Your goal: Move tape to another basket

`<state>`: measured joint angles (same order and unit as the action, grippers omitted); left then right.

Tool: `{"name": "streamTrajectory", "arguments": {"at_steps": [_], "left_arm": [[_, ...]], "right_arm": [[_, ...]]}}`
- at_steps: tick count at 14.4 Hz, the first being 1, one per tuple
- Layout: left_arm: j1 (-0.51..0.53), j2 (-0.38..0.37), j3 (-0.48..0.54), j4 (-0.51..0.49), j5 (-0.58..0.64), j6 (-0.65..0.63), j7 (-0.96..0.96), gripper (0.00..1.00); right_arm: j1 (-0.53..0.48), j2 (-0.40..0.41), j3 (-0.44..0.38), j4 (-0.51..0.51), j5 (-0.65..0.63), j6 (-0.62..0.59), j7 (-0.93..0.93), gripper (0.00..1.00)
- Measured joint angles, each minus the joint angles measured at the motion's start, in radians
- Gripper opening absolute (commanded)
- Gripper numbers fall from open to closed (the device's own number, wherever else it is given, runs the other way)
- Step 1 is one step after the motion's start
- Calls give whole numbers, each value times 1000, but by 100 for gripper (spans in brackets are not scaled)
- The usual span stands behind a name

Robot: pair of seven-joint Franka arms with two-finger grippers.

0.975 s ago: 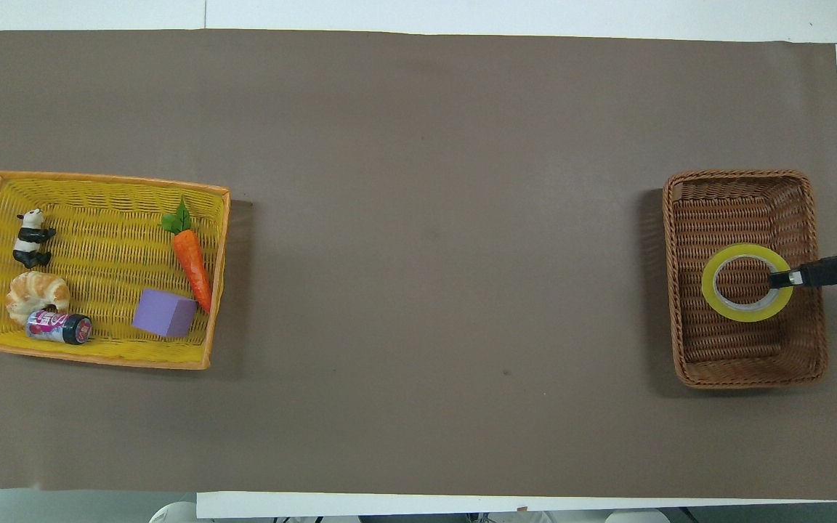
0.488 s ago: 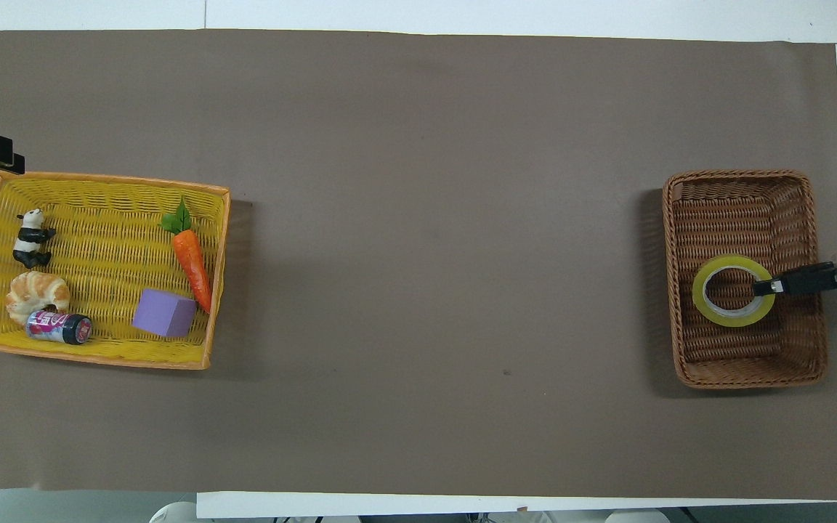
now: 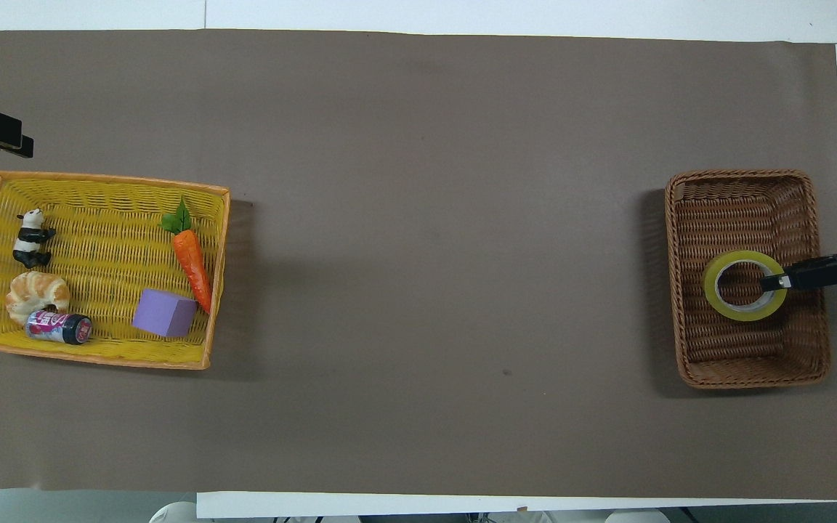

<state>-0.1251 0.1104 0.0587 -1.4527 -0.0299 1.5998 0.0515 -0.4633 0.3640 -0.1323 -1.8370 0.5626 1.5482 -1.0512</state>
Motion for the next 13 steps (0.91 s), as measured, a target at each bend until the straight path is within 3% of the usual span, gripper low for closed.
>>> {"name": "streamTrajectory", "arguments": {"at_steps": [3, 7, 10, 13], "left_arm": [[2, 3, 8, 1, 4, -25, 0, 100], [4, 6, 12, -15, 4, -9, 0, 100], [6, 6, 14, -31, 4, -6, 0, 100], [12, 6, 15, -34, 4, -6, 0, 100]], "right_arm": [[93, -111, 3, 30, -147, 79, 14, 100], [268, -306, 8, 52, -320, 109, 215, 100], [363, -376, 10, 61, -407, 104, 503, 100], [400, -393, 13, 96, -463, 16, 841, 100]]}}
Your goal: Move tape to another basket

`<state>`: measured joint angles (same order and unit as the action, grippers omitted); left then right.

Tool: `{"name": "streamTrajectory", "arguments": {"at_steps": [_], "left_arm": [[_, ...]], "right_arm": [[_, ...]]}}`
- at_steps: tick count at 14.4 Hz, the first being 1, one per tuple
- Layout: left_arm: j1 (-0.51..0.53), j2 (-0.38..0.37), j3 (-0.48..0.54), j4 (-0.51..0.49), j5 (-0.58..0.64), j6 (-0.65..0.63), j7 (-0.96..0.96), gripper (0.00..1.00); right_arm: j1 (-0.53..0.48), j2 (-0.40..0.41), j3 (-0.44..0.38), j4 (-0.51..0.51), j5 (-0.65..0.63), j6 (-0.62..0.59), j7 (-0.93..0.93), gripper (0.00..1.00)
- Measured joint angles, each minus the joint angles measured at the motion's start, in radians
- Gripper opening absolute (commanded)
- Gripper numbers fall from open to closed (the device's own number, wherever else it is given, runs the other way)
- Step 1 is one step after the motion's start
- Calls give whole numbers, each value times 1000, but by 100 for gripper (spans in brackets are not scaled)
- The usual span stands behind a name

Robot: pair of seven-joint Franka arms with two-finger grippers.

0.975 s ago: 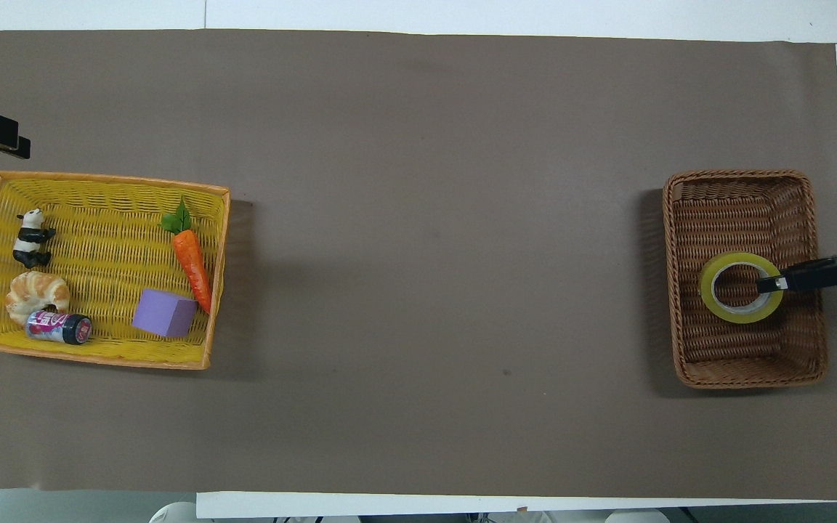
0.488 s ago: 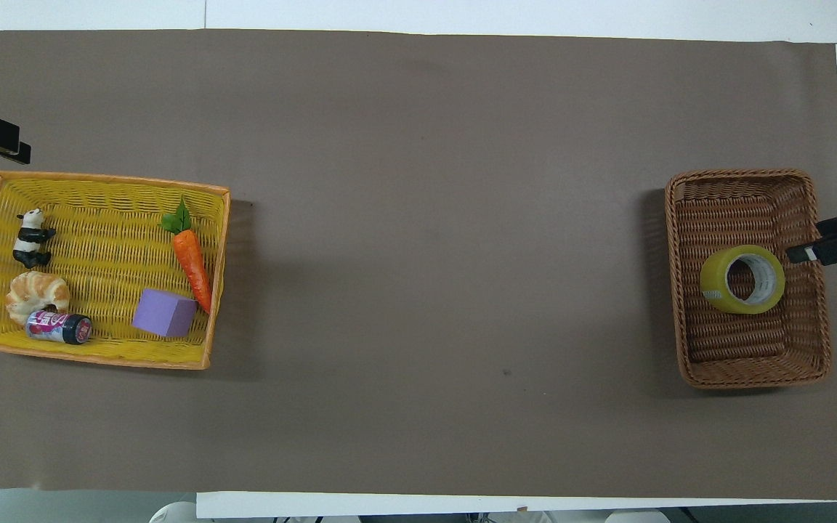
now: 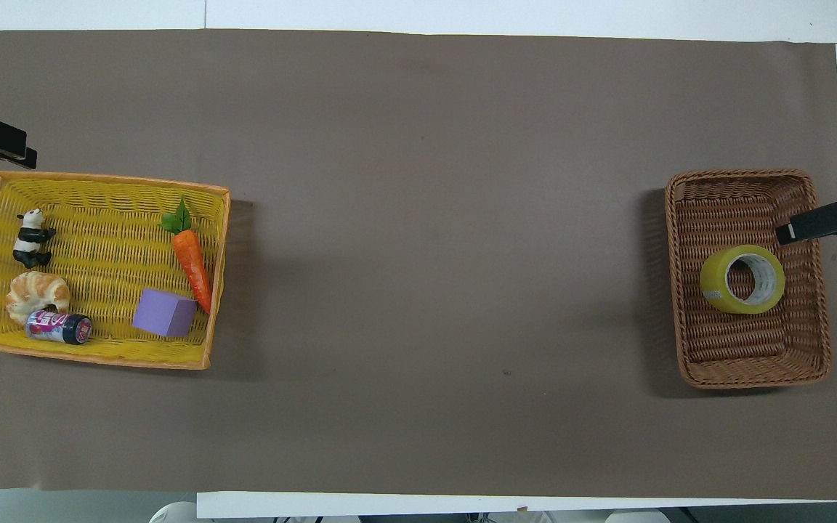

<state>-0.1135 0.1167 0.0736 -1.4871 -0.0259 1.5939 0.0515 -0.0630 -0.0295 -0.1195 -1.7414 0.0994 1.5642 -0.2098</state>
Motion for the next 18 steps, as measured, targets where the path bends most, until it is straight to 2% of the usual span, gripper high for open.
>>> {"name": "streamTrajectory", "arguments": {"at_steps": [2, 4, 8, 18], "left_arm": [[0, 0, 0, 0, 0, 0, 0, 100], [0, 0, 0, 0, 0, 0, 0, 100], [0, -1, 0, 0, 0, 0, 0, 100], [0, -1, 0, 0, 0, 0, 0, 100]], "right_arm": [[4, 1, 1, 23, -40, -18, 87, 100], [29, 8, 11, 69, -124, -40, 89, 100], [49, 48, 24, 176, -149, -136, 89, 100], [43, 79, 20, 199, -149, -148, 89, 100]]}}
